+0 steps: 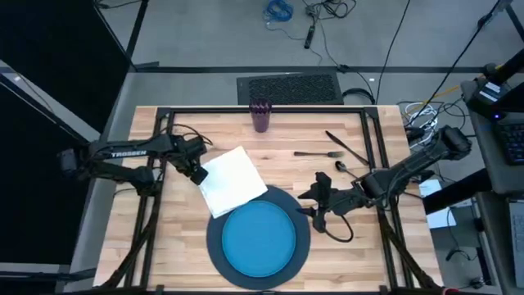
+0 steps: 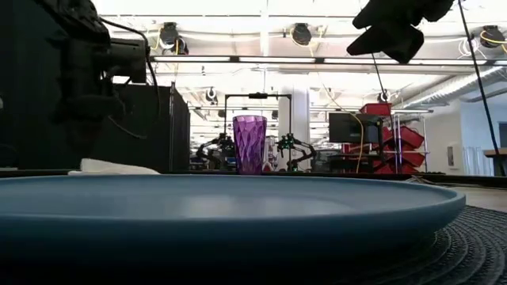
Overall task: Set table place
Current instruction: Fold the white table napkin on the table
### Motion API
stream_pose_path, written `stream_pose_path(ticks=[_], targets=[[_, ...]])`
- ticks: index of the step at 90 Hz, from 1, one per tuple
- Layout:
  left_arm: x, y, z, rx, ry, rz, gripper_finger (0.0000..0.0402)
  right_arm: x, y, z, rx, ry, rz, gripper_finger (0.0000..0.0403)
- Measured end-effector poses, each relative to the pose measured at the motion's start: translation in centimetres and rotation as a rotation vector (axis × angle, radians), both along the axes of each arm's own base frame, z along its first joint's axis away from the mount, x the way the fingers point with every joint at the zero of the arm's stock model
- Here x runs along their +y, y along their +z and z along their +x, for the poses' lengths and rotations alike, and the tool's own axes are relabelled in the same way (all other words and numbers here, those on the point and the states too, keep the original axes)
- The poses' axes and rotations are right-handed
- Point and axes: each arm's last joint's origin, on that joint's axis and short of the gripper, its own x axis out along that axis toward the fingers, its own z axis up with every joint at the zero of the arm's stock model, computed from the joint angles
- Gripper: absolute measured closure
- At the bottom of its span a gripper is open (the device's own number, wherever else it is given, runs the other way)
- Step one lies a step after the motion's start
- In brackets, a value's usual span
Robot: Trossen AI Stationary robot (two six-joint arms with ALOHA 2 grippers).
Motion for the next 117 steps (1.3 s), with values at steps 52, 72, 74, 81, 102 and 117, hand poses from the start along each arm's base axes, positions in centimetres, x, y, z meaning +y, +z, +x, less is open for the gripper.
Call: stream_pose_path(ticks=[52, 72, 74, 81, 102, 117], targets=[[0.2, -2.2, 0.1, 0.228, -0.035, -0.045, 0.0402, 0.0, 0.0, 0.0, 0.0, 0.0, 0.0, 0.0206], [0.2, -2.4, 0.2, 0.231, -0.052, -0.077, 0.0402, 0.0, 0.0, 0.0, 0.0, 0.0, 0.0, 0.0206], [0.2, -2.4, 0.2, 0.231, -0.053, -0.077, 0.0402, 0.0, 0.0, 0.0, 0.0, 0.0, 0.0, 0.0206], [0.2, -2.4, 0.2, 0.231, -0.054, -0.076, 0.0402, 0.0, 0.0, 0.0, 0.0, 0.0, 0.0, 0.0206], [0.2, -2.4, 0.2, 0.228, -0.056, -0.074, 0.0402, 0.0, 0.0, 0.0, 0.0, 0.0, 0.0, 0.0206], [0.1, -2.4, 0.2, 0.223, -0.053, -0.085, 0.0401, 0.0, 0.0, 0.0, 0.0, 0.0, 0.0, 0.0206]])
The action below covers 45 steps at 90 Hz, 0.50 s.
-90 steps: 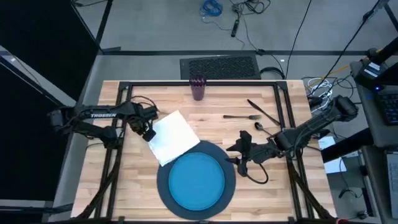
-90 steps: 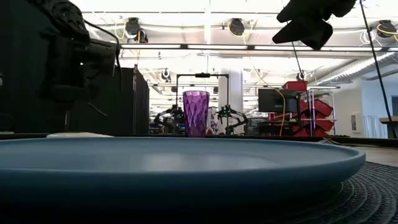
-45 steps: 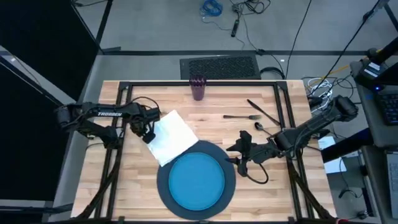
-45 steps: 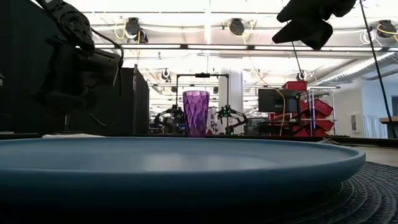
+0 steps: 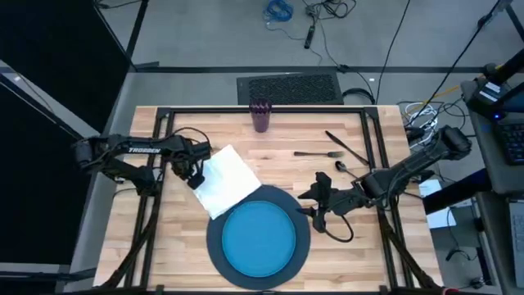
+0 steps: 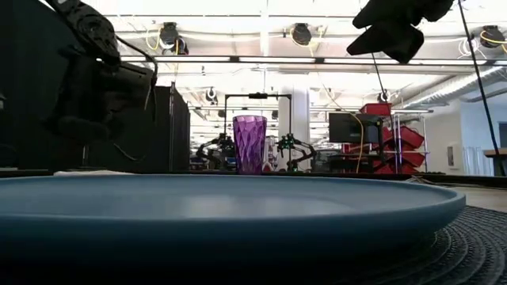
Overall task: Set table place
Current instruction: Fold the white table napkin on the table
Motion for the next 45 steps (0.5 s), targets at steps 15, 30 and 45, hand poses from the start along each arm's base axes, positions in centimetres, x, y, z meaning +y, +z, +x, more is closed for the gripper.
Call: stream_pose_path(ticks=[15, 30, 45], targets=[[-0.09, 0.01, 0.04, -0.011, 0.03, -0.026, 0.0396, 0.0, 0.0, 0.0, 0.0, 0.0, 0.0, 0.0206], [-0.09, 0.01, 0.03, -0.01, 0.031, -0.026, 0.0359, 0.01, 0.0, -0.01, 0.0, 0.0, 0.0, 0.0206], [-0.1, 0.01, 0.01, -0.008, 0.031, -0.027, 0.0309, 0.0, 0.0, 0.0, 0.0, 0.0, 0.0, 0.0206]])
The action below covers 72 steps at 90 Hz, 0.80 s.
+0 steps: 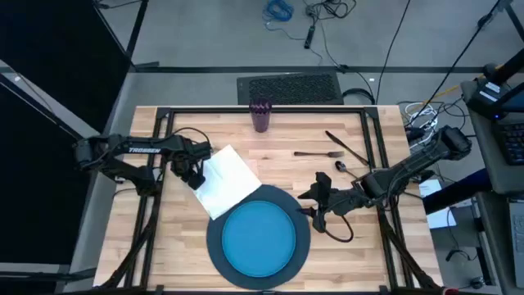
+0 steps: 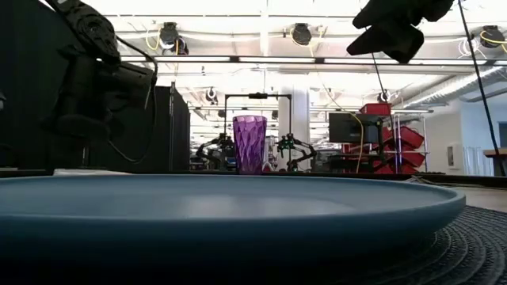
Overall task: Set table place
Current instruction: Fold the white table napkin on the table
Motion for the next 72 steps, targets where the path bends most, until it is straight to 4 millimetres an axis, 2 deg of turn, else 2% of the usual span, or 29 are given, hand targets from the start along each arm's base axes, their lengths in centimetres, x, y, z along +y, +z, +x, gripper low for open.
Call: stream_pose_path(ticks=[14, 32, 62, 72], targets=[[0.0, 0.0, 0.0, 0.003, -0.001, -0.001, 0.0281, 0.0, 0.0, 0.0, 0.0, 0.0, 0.0, 0.0206], [0.1, 0.5, 0.4, -0.015, -0.019, -0.004, 0.0276, 0.0, 0.0, 0.0, 0.0, 0.0, 0.0, 0.0206], [1.1, 4.9, 2.5, -0.076, -0.091, 0.018, 0.0276, 0.0, 0.0, 0.0, 0.001, 0.005, -0.008, 0.0206], [1.2, 6.3, 3.4, -0.209, -0.175, 0.074, 0.0276, 0.0, 0.0, 0.0, 0.002, 0.013, -0.021, 0.0206]])
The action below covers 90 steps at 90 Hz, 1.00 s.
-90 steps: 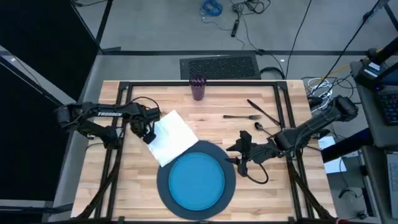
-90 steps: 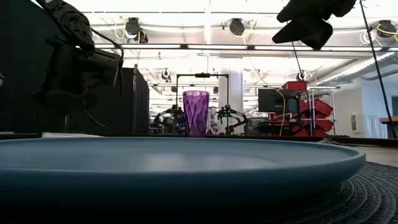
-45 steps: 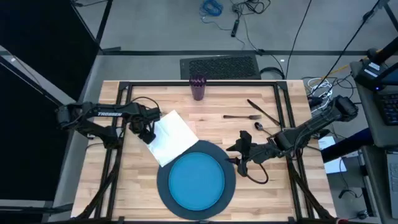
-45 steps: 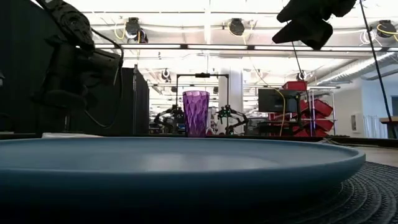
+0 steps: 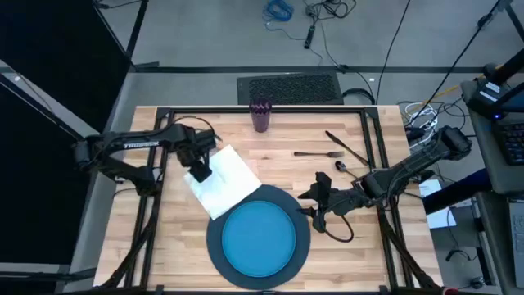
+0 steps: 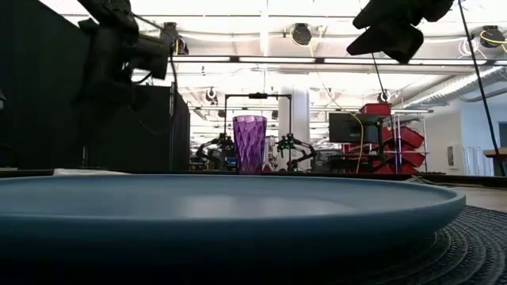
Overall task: Set table place
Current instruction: Fold the white table napkin on the table
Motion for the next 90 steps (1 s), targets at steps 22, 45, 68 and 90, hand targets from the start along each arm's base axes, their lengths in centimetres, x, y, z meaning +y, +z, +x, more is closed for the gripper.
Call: stream_pose_path(ticks=[22, 45, 68, 90], targets=[[-1.1, 5.3, 2.0, -0.613, -0.17, 0.246, 0.0276, 0.1, -1.5, 1.0, 0.03, -0.071, -0.066, 0.0206], [-3.8, 7.8, 1.5, -1.07, -0.277, 0.464, 0.0276, -3.1, -4.9, 5.8, 0.016, -0.169, 0.015, 0.0206], [-4.0, 7.2, 1.6, -1.172, -0.35, 0.585, 0.0276, -10.3, -4.1, 10.7, -0.148, -0.205, 0.147, 0.0206], [-3.3, 7.3, 1.4, -1.117, -0.397, 0.693, 0.0276, -14.9, -7.3, 13.2, -0.046, -0.345, 0.246, 0.0206]])
